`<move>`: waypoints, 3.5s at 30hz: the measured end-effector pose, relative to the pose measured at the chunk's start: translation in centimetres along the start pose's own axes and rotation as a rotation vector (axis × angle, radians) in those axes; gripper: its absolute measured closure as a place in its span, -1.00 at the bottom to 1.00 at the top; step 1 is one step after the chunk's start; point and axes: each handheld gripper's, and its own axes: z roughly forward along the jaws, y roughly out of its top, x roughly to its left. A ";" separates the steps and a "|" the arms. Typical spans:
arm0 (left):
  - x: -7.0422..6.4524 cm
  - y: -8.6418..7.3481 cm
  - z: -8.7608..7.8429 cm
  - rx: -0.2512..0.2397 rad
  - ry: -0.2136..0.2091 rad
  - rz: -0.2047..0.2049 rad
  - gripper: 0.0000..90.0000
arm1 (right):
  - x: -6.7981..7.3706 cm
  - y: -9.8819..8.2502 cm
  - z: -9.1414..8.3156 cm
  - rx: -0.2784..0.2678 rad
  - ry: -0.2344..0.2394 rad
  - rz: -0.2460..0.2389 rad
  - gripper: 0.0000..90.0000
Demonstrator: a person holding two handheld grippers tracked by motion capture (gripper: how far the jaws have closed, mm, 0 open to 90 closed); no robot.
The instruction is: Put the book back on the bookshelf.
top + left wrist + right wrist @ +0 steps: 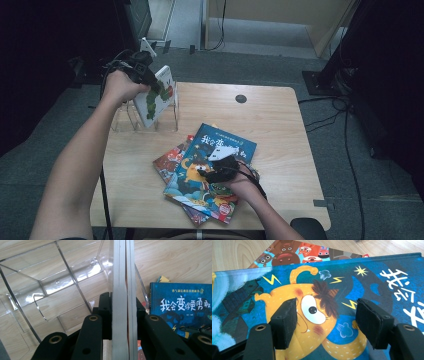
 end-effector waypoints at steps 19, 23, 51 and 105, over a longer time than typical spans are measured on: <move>-0.2 0.1 1.4 0.032 0.027 -0.008 0.72 | 0.0 0.0 0.0 0.000 0.000 0.000 -0.25; -0.3 0.5 2.1 0.042 0.037 -0.014 0.72 | 0.0 0.0 0.0 0.000 0.000 -0.001 -0.25; 0.5 0.4 5.0 0.055 0.049 -0.018 0.71 | 0.0 0.0 0.0 -0.001 0.000 0.000 -0.25; 0.4 -1.3 1.6 -0.061 0.024 0.028 0.42 | -0.1 0.0 0.0 -0.003 -0.007 0.011 -0.18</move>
